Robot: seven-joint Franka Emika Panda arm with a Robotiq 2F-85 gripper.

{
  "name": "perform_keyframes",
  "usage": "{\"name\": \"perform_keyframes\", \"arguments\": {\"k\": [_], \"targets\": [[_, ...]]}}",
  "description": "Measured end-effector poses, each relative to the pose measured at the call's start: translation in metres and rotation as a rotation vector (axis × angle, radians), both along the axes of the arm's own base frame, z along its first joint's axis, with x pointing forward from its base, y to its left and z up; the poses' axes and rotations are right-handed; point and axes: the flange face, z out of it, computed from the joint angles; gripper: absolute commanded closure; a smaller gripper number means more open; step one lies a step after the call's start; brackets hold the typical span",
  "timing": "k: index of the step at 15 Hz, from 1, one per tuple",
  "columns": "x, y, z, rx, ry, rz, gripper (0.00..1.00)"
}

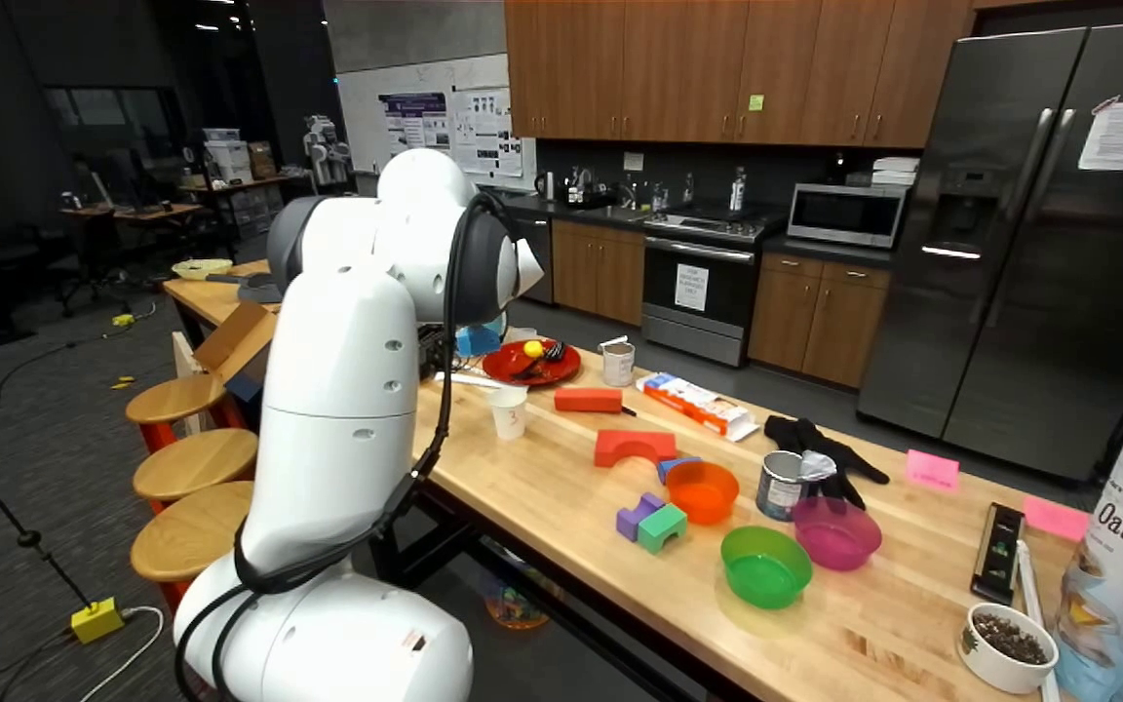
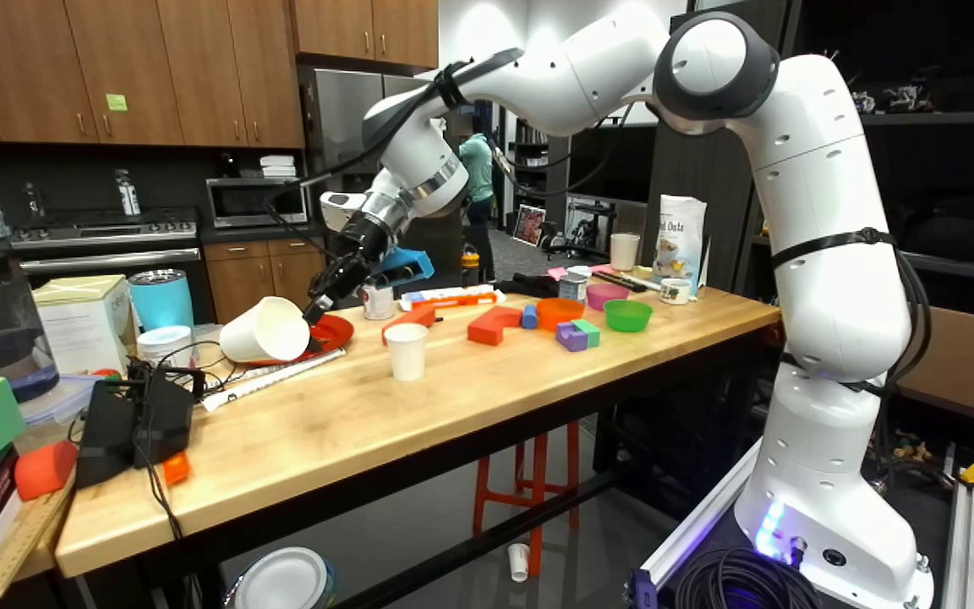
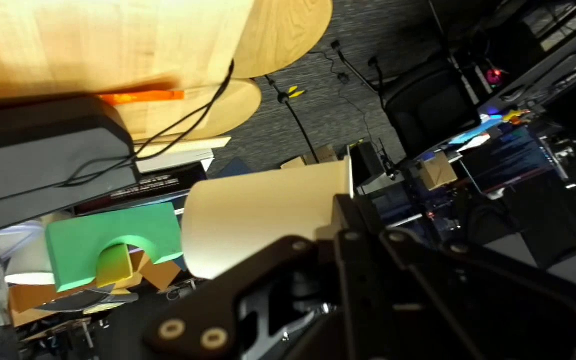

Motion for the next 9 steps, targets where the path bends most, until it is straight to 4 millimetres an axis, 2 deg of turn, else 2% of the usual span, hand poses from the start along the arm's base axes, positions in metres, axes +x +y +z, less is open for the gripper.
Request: {"name": "perform_keyframes", "arguments": {"k": [4, 9], "targets": [[-0.0079, 0.0055, -0.0053, 0.043, 0.052, -0.006, 0.99], [-0.0081, 0.0022, 0.0018, 0.105, -0.033, -0.054, 0.99]]}}
